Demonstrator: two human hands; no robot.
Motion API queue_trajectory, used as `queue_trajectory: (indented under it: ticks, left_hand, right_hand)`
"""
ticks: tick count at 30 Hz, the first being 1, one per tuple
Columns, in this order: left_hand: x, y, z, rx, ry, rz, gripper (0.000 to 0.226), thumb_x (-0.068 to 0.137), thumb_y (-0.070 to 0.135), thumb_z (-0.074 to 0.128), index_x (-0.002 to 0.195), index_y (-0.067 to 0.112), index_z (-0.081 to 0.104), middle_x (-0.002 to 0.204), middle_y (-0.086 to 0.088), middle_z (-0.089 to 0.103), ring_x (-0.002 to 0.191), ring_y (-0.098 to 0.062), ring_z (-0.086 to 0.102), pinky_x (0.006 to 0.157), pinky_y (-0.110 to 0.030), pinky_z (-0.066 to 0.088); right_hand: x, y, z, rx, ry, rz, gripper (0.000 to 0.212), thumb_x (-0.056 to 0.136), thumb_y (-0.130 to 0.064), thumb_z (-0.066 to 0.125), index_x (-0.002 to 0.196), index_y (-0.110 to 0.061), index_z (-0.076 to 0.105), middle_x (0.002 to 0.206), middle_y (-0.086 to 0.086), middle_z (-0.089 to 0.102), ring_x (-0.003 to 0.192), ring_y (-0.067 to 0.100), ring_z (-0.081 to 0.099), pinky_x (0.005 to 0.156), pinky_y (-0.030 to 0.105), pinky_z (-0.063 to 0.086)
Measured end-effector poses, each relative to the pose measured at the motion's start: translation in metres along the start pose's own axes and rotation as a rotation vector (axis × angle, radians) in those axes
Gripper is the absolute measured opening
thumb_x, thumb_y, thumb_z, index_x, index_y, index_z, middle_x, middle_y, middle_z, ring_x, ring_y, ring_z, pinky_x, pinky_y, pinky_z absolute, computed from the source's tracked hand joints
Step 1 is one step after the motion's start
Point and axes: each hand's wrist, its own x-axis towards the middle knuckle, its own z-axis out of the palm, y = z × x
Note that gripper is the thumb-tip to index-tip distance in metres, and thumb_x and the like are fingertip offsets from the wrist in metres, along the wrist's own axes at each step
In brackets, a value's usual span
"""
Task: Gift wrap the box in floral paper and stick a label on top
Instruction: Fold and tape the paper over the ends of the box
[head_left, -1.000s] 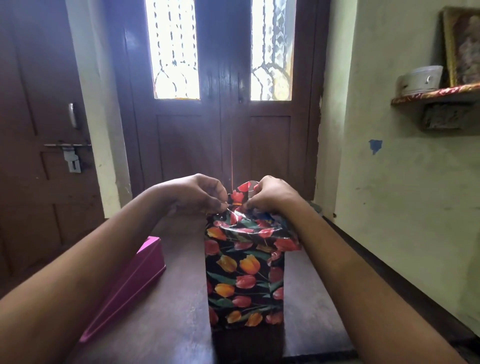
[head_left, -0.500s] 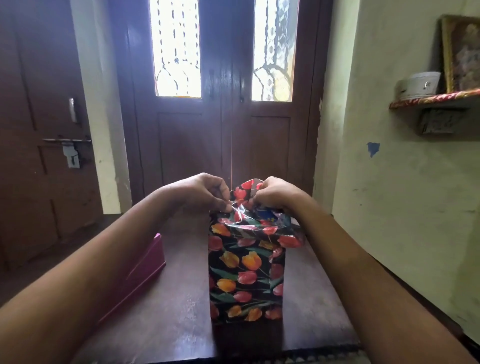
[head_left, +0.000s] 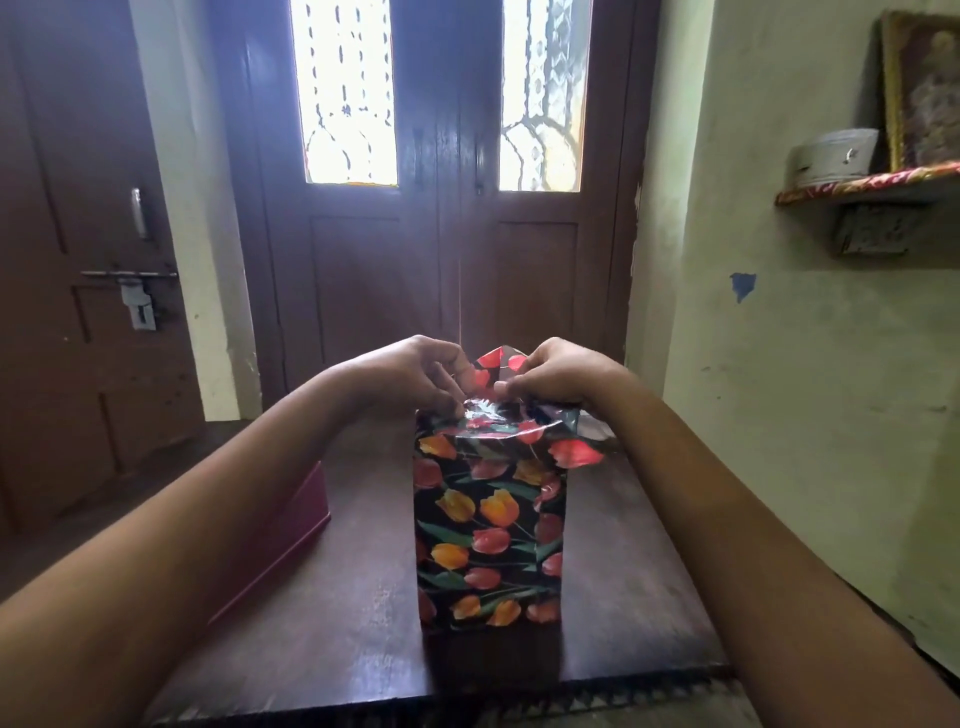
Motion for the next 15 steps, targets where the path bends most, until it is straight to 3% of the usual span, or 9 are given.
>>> queue_trajectory:
  ticks: [3,5,8,12,15]
  left_hand:
    - [0.002,0.003,0.004,0.061,0.004,0.048,0.029,0.079,-0.001,0.067,0.098,0.021,0.070,0.093,0.000,0.070,0.087,-0.019,0.067,0.076,-0.036,0.058]
    - [0.002,0.006,0.006,0.134,-0.022,0.079,0.043,0.077,-0.004,0.063,0.097,0.034,0.072,0.102,0.005,0.070,0.096,-0.019,0.065,0.083,-0.039,0.056]
    - [0.002,0.016,0.010,0.258,-0.059,0.094,0.054,0.077,-0.006,0.056,0.106,0.038,0.069,0.107,0.013,0.069,0.100,-0.010,0.061,0.087,-0.032,0.052]
    - [0.001,0.028,0.019,0.447,-0.042,0.078,0.052,0.083,-0.001,0.047,0.114,0.037,0.065,0.111,0.013,0.064,0.102,-0.013,0.058,0.088,-0.028,0.049]
    - [0.001,0.034,0.024,0.556,-0.070,0.084,0.048,0.090,0.004,0.043,0.124,0.035,0.057,0.092,0.016,0.050,0.092,-0.012,0.048,0.077,-0.021,0.039]
  right_hand:
    - [-0.002,0.002,-0.001,-0.028,0.023,0.004,0.025,0.080,-0.022,0.072,0.096,-0.003,0.070,0.073,0.001,0.062,0.058,0.007,0.053,0.051,0.020,0.040]
    - [-0.002,0.002,0.000,-0.054,0.038,0.010,0.024,0.078,-0.020,0.072,0.096,-0.005,0.069,0.077,0.001,0.061,0.059,0.006,0.053,0.050,0.019,0.039]
    - [-0.001,0.004,0.002,-0.117,0.060,0.018,0.023,0.078,-0.019,0.070,0.097,-0.008,0.064,0.081,0.002,0.059,0.061,0.006,0.051,0.047,0.019,0.036]
    - [-0.001,0.010,-0.004,-0.222,0.160,0.033,0.016,0.079,-0.015,0.063,0.094,-0.010,0.060,0.080,0.004,0.057,0.065,0.012,0.052,0.046,0.020,0.035]
    - [-0.007,0.015,-0.010,-0.230,0.218,-0.031,0.008,0.081,-0.018,0.063,0.087,-0.014,0.059,0.075,0.001,0.056,0.062,0.009,0.050,0.047,0.019,0.035]
